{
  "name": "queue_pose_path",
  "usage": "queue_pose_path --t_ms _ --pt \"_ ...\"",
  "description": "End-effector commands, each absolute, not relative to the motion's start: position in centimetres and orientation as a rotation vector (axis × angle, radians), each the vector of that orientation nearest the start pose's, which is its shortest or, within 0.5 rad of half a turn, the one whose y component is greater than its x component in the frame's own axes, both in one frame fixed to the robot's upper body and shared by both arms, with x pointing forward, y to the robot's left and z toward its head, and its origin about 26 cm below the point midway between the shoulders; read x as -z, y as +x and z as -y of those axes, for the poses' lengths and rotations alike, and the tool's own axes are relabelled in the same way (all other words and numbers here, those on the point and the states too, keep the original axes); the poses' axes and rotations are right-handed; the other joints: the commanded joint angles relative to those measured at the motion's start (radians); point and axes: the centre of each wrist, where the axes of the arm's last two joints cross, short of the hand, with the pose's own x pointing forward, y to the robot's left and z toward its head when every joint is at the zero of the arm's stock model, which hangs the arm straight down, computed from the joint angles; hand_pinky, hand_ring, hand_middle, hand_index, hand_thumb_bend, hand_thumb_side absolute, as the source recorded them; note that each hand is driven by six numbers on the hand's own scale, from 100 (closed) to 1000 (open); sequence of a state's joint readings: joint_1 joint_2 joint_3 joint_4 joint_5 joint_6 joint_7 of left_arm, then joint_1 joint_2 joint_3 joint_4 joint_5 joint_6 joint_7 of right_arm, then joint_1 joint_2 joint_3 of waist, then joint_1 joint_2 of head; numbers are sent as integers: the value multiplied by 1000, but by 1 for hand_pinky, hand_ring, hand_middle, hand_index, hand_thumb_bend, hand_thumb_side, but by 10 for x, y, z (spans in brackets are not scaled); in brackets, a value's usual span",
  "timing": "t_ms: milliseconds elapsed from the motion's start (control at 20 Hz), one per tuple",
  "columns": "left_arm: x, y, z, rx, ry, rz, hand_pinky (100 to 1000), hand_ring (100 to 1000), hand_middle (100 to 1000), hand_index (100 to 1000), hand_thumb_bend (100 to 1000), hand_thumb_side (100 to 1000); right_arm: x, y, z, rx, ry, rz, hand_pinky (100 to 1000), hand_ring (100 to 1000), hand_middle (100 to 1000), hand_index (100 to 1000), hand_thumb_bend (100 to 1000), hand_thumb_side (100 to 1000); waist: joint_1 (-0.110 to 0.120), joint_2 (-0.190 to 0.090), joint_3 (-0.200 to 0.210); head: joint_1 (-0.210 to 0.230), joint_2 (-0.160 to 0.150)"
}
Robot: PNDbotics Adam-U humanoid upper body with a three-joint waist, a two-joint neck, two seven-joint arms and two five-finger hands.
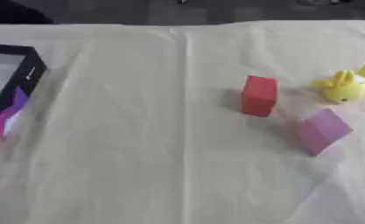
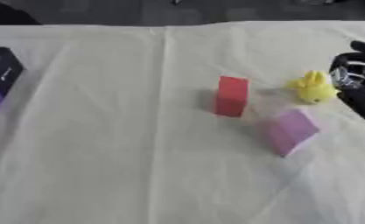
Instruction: Pick up the objects with one hand, pass them to the other hand, and then place them into the box on the other side of the table.
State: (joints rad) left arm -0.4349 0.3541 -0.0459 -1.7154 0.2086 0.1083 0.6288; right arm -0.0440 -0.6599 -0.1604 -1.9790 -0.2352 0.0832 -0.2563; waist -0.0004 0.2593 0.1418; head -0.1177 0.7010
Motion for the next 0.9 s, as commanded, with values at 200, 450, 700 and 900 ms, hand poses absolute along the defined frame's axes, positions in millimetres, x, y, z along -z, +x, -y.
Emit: queue_pose_path --t_ms 200,450,700,900 --pt "-187 352 -271 -328 415 2038 684 722 774 753 172 805 -232 261 378 -440 -525 1998 765 760 749 859 211 325 -24 -14 -4 -38 -6" --pt "-185 352 -273 -322 424 2032 684 722 774 753 171 809 -257 259 385 -706 -585 1894 809 810 788 876 281 345 -36 -21 -8 -60 -7" --pt "-184 351 -276 -313 434 2027 684 723 774 753 169 810 -283 259 384 -948 -654 1786 844 832 810 899 332 356 -41 -23 -13 -68 -12" --pt "-184 351 -276 -312 435 2027 684 723 774 753 170 811 -292 261 379 -1159 -632 1668 879 861 838 921 414 348 -44 -22 -10 -73 -15"
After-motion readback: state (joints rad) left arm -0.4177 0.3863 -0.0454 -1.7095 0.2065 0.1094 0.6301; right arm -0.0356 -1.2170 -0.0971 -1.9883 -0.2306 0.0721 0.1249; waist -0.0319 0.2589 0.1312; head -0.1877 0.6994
